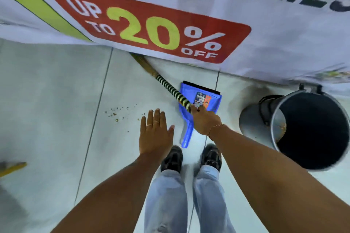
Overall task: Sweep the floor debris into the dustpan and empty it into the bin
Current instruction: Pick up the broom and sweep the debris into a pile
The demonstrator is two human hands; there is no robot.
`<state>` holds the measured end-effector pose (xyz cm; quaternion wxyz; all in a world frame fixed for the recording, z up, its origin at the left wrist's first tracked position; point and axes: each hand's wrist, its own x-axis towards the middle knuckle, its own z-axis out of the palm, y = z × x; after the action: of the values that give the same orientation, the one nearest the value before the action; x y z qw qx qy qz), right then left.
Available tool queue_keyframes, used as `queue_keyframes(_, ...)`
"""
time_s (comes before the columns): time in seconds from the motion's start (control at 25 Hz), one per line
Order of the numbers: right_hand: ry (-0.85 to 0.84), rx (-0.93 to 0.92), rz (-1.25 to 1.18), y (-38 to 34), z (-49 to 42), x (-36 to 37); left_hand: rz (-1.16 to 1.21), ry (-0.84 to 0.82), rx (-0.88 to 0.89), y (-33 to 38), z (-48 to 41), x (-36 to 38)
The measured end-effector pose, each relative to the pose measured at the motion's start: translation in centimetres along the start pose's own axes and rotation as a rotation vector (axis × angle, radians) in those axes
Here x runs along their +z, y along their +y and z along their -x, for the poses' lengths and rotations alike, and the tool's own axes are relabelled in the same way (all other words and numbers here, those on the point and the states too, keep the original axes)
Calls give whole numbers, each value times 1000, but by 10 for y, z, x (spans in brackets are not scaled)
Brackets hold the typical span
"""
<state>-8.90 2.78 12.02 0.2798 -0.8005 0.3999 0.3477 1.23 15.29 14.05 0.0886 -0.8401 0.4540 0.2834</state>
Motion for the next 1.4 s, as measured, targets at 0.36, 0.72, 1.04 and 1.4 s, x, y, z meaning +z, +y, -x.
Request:
queue_keyframes(0.36,-61,-88,134,-37,83,81,34,37,-80,-26,86,25)
queue_keyframes(0.72,84,132,-273,-52,188,121,111,105,-41,-34,158,6)
queue_keyframes(1.04,-65,334,-405,-124,202,183,82,25,45,-103,183,26)
queue_keyframes(1.4,-21,279,-472,-269,209,215,3,13,71,-225,211,7)
